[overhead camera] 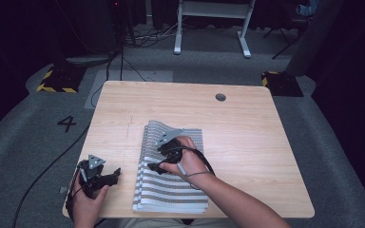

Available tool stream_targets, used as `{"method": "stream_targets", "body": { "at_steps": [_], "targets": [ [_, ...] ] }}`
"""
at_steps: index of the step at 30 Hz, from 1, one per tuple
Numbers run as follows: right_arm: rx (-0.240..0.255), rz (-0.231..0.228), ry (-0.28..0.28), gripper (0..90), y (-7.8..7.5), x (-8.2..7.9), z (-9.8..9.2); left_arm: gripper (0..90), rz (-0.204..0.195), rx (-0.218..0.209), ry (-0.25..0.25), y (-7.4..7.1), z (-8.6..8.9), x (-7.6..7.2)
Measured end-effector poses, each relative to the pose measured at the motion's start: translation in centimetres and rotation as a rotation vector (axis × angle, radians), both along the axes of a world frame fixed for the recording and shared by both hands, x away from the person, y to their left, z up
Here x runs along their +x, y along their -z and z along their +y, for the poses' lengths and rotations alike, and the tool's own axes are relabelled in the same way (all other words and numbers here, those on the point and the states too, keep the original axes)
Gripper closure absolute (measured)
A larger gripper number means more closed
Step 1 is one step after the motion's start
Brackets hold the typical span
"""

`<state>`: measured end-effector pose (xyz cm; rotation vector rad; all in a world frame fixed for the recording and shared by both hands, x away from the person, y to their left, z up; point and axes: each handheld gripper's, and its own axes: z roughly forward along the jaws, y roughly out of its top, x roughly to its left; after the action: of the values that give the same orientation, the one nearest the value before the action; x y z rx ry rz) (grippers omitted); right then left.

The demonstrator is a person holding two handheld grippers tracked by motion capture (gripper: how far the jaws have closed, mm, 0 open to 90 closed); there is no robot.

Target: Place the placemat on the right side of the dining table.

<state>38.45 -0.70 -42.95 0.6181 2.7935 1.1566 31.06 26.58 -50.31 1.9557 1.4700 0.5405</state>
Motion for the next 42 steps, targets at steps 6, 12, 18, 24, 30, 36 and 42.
{"method": "stream_targets", "body": {
  "at_steps": [6, 12, 18, 24, 30, 36, 42],
  "targets": [
    [-0.025, -0.025, -0.009, 28.5, 1.2, -0.2, 2.2, 18.6, 0.000, 0.000, 0.001, 0.0, 0.0, 0.0],
    [-0.031, -0.020, 0.014, 24.8, 1.9, -0.3, 2.9, 18.6, 0.000, 0.000, 0.001, 0.0, 0.0, 0.0],
    [-0.054, -0.004, 0.053, 17.6, 2.8, -0.5, 3.5, 18.6, 0.000, 0.000, 0.001, 0.0, 0.0, 0.0],
    [-0.077, -0.001, 0.037, 14.6, 3.9, -0.6, 3.8, 18.6, 0.000, 0.000, 0.001, 0.0, 0.0, 0.0],
    [-0.063, 0.010, 0.023, 14.7, 4.6, -0.4, 3.3, 18.5, 0.000, 0.000, 0.001, 0.0, 0.0, 0.0],
    [-0.058, 0.036, 0.017, 22.3, 5.5, 0.2, 2.4, 18.5, 0.000, 0.002, 0.003, 0.0, 0.0, 0.0],
    [-0.091, 0.028, 0.002, 37.9, 5.3, 0.4, 2.5, 18.5, 0.000, 0.000, 0.001, 0.0, 0.0, 0.0]
  ]
}}
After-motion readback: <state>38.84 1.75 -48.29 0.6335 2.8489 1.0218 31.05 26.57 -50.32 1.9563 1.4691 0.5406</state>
